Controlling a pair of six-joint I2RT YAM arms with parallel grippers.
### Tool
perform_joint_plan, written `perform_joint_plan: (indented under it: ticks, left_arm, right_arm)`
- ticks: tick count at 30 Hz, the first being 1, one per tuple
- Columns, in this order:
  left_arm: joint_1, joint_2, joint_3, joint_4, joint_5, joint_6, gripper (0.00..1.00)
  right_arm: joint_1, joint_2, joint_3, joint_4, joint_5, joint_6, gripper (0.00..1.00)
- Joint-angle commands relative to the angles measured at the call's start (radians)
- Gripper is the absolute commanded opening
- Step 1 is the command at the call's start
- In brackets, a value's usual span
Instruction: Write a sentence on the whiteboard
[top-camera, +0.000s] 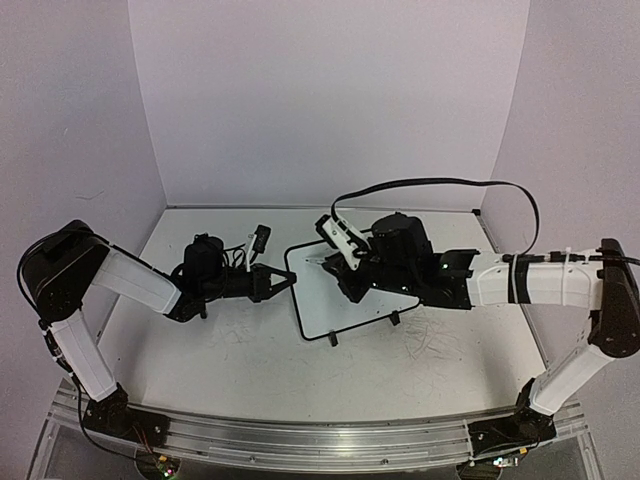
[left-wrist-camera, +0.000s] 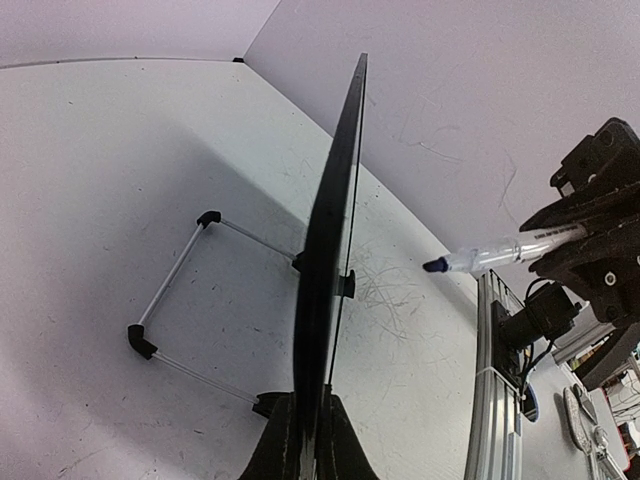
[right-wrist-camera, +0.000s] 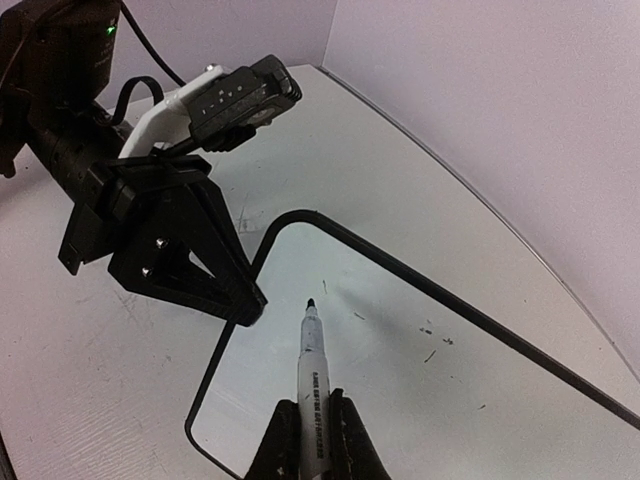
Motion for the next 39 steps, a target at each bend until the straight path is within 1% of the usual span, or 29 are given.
perform_joint_plan:
  ticks: [1,10,16,24,39]
  left_arm:
    - [0.001,-0.013,0.013,-0.065,-0.009,0.020,0.00]
    - [0.002,-0.014,0.013,-0.066,-0.006,0.022,0.00]
    - [0.002,-0.012,0.014,-0.066,-0.004,0.023,0.00]
    - [0.002,-0.019,0.007,-0.071,-0.012,0.029,0.00]
    - [0.002,-0.025,0.006,-0.075,-0.013,0.023,0.00]
  right_arm:
    - [0.006,0.018,0.033,0.030,-0.026,-0.011,0.00]
    - [0.008,0.062,0.070,0.024,-0.023,-0.009,0.00]
    - [0.009,0.082,0.091,0.024,0.022,-0.008,0.00]
    - [0.017,0.052,0.043,0.030,0.006,-0.010,0.00]
    - [0.022,0.055,0.041,0.043,0.015,-0.006,0.00]
